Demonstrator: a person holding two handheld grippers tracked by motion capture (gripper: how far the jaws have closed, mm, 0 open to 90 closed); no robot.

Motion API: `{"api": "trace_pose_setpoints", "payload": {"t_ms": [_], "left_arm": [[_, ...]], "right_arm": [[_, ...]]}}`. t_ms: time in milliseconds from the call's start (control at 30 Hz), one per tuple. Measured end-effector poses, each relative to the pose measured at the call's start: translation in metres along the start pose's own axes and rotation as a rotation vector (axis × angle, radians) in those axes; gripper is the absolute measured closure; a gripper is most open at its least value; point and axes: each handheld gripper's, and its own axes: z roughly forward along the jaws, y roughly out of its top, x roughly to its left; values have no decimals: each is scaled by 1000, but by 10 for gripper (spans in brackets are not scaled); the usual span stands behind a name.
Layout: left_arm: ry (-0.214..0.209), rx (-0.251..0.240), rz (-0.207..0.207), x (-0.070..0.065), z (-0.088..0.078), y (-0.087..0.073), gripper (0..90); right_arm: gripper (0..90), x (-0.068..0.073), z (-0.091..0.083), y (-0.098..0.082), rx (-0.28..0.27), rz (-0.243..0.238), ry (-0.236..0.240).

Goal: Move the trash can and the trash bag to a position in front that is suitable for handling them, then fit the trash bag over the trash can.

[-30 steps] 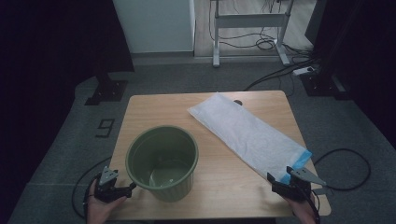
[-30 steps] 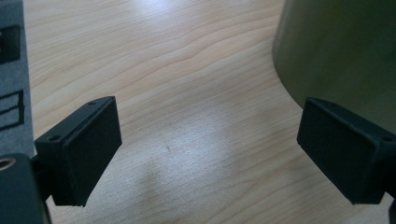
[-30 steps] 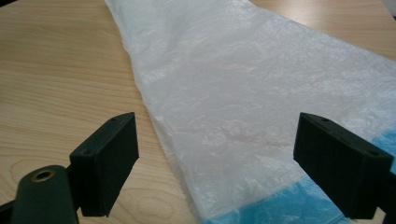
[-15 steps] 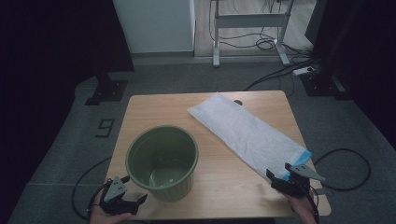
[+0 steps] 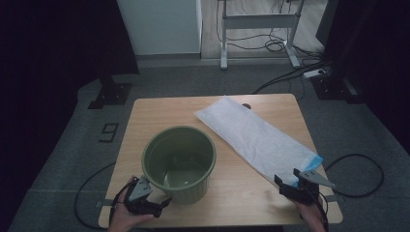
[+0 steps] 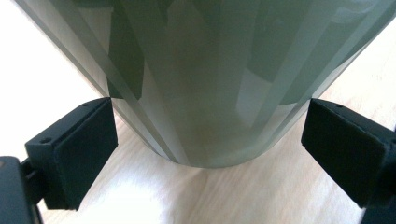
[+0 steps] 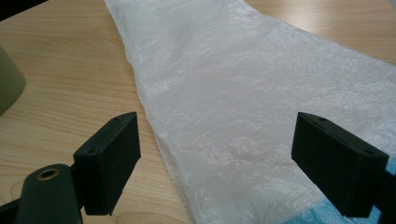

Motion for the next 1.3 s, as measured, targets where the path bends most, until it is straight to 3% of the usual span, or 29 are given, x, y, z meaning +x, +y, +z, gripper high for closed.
{"api": "trace_pose_setpoints", "payload": {"t_ms": [367, 600, 700, 733, 900, 1167, 1300], "left_arm": [[-3, 14, 32, -11, 40, 30, 45], [-25, 17, 11, -13, 60, 43, 46], [-7, 39, 8, -15, 62, 43, 41], [18, 46, 0, -15, 61, 40, 44], [45, 31, -39, -12, 53, 31, 75], [87, 32, -88, 3, 39, 20, 84], [107, 50, -99, 11, 41, 17, 97]], "right_arm": [[152, -2, -8, -4, -5, 2, -1], [153, -4, -10, -3, -9, 8, -10], [153, -2, -10, -3, -8, 4, -13], [153, -1, -10, -3, -6, -1, -12], [151, 2, -9, -2, -12, -4, -14], [142, 9, -7, 1, -15, -22, -22], [142, 15, 0, 3, 20, -36, -35]]}}
